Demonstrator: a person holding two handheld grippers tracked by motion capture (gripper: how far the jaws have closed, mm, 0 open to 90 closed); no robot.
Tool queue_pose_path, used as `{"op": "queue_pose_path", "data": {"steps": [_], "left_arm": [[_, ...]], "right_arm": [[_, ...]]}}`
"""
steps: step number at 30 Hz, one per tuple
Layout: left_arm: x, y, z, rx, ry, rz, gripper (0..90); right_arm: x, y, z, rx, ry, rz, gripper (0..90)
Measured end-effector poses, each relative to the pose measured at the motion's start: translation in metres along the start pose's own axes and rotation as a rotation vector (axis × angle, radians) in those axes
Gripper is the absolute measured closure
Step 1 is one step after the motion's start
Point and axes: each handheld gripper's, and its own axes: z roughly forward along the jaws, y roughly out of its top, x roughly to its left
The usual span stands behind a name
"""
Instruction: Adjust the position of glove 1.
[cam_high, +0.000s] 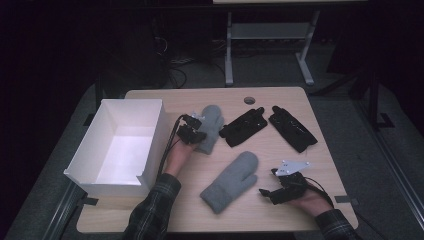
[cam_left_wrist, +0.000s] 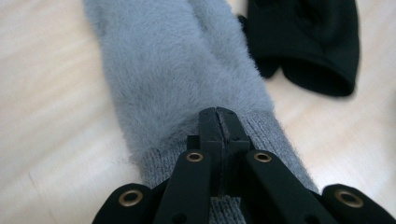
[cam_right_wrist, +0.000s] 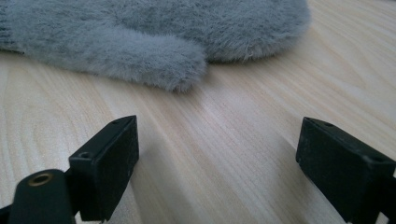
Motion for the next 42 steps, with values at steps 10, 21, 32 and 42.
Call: {"op": "queue_pose_path", "data": {"steps": [10, 21, 32, 42], "left_arm": [[-0.021, -0.033, -0.028, 0.011, -0.037, 0.003, 89.8], [-0.046, -0.063, -0.055, 0.045, -0.063, 0.018, 89.8], [-0.046, -0.057, -0.066, -0.011, -0.074, 0.007, 81.1], [-0.035, -0.035, -0.045, -0.021, 0.009, 0.001, 59.4]], "right_arm": [[0.000, 0.000, 0.000, 0.000, -0.002, 0.000, 13.1], [0.001, 0.000, 0.000, 0.000, -0.003, 0.002, 13.1], [0.001, 0.000, 0.000, 0.000, -0.003, 0.003, 13.1], [0.001, 0.000, 0.000, 0.000, -0.004, 0.003, 13.1]]}}
